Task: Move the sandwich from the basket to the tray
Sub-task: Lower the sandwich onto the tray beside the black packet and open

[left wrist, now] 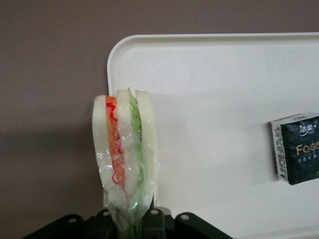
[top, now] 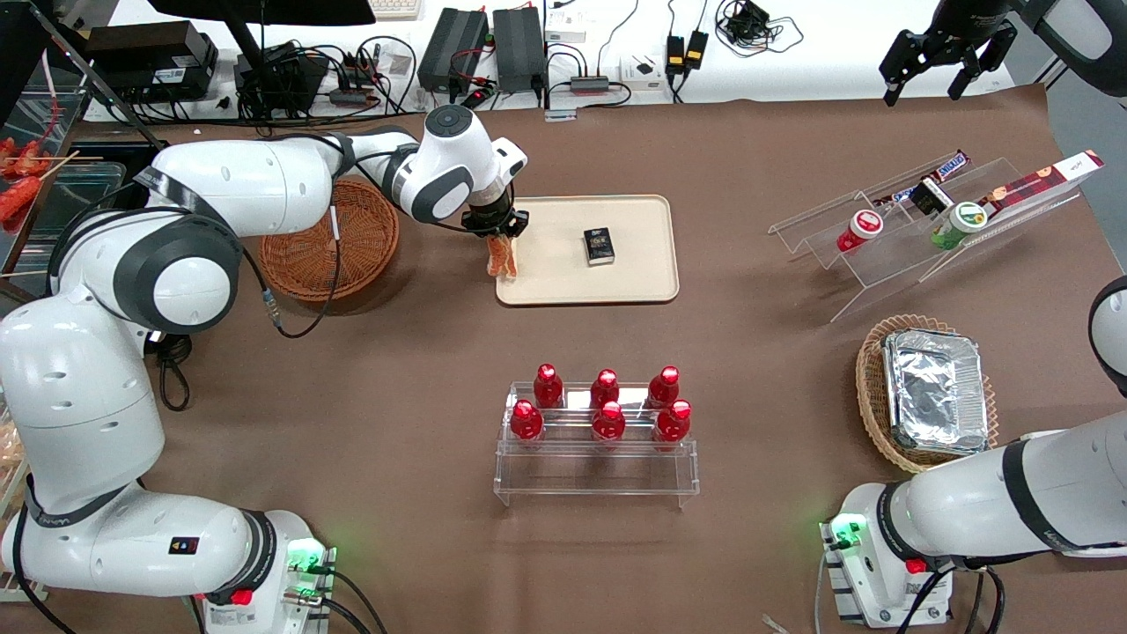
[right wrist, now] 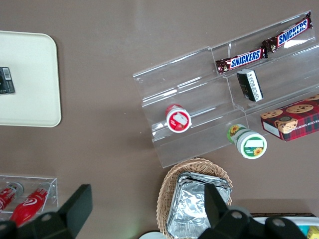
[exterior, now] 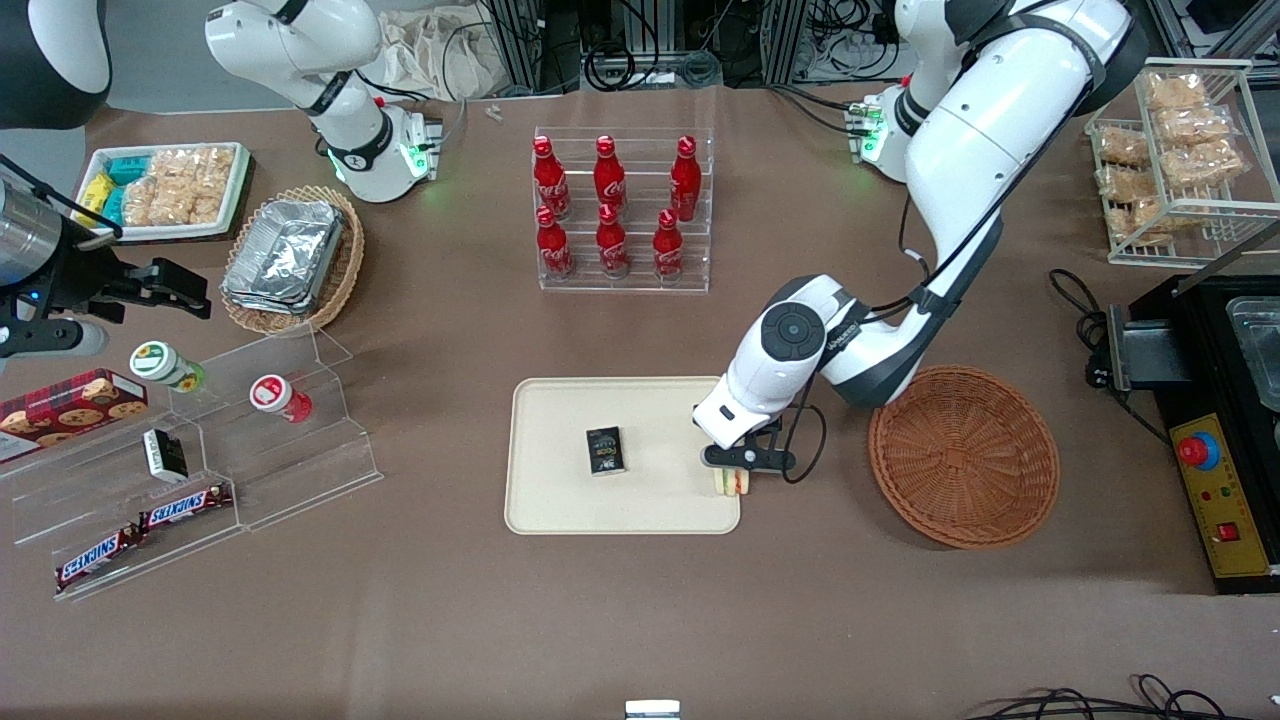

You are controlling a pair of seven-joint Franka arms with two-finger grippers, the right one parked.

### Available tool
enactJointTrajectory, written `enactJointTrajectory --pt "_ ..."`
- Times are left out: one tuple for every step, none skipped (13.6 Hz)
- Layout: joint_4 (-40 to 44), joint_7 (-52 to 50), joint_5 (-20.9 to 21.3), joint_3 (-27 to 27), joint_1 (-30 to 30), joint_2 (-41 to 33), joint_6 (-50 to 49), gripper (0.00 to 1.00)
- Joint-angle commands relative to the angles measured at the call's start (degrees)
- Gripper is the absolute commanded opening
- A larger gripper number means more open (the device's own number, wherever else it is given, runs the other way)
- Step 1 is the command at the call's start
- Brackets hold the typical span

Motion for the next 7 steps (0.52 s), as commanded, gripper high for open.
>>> enactJointTrajectory --pt "2.9 -1.8 1.0 -0.1 -0.7 1.0 0.7 0.0" --pt "3.2 -1.8 1.0 -0.3 -0.7 1.1 0.7 0.0" --pt "3.1 -2.5 1.0 -0.7 -0.7 1.1 0.7 0.0" --pt "3.2 -2.7 1.1 -0.8 -0.7 1.2 0.7 0.0" --pt "3.1 -2.6 1.1 -0.8 -0.8 1.6 0.8 0.0" --pt "3.1 -2.7 1.1 -0.8 -0.8 2.0 0.8 0.02" --pt "3.1 -2.7 1.3 -0.8 -0.8 2.5 0.8 0.23"
